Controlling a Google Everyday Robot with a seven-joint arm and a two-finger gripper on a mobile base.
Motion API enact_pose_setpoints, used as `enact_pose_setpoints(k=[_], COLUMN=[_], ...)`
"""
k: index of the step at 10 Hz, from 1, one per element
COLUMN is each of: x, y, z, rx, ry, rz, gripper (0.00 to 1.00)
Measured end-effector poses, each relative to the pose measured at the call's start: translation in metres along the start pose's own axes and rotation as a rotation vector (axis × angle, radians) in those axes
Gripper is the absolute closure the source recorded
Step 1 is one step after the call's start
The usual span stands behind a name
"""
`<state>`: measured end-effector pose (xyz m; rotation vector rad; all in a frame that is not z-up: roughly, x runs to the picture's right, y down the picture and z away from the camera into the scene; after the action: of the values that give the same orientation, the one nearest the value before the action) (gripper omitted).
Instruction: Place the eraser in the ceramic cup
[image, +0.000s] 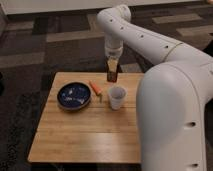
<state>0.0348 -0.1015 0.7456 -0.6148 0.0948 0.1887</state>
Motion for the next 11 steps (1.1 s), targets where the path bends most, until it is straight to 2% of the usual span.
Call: enact_pose_setpoints(k=[7, 11], x=[0.001, -0.015], y=[0.0, 0.0], z=[0.0, -0.024], rx=[0.0, 0.05], ry=[0.001, -0.008], rz=[0.002, -0.046], gripper=[1.0, 1.0])
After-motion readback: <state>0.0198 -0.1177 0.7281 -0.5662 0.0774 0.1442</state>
